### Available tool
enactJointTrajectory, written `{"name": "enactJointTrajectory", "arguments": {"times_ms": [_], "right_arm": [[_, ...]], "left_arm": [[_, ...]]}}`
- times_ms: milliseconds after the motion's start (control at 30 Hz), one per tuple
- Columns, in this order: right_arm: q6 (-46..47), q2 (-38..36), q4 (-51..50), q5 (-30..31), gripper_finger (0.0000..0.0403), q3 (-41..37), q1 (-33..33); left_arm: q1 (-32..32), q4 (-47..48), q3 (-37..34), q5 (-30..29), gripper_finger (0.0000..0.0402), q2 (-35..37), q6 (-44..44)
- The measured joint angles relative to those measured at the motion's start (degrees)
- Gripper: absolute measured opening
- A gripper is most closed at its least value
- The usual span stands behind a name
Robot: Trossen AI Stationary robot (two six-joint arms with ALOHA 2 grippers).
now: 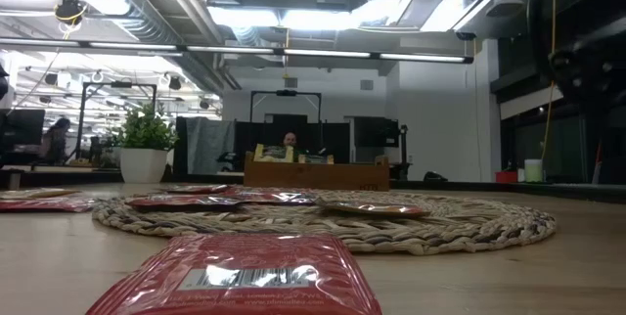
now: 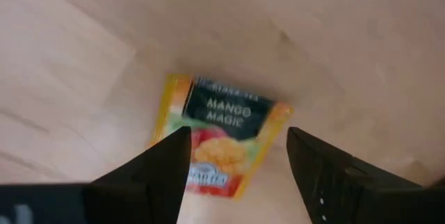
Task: Pick & Place Tea
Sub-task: Put the orange tea bag into the middle of the wooden organizer
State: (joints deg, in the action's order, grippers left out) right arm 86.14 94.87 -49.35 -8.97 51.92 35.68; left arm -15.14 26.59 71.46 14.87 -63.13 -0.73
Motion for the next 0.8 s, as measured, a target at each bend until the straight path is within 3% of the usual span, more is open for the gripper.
{"name": "enactJointTrajectory", "arguments": {"times_ms": [800], "right_arm": [[-1.78, -0.61, 8.52, -1.88, 0.0233, -7.63, -1.14]], "left_arm": [[-0.02, -0.37, 0.02, -3.37, 0.0125, 0.00, -0.04]]}}
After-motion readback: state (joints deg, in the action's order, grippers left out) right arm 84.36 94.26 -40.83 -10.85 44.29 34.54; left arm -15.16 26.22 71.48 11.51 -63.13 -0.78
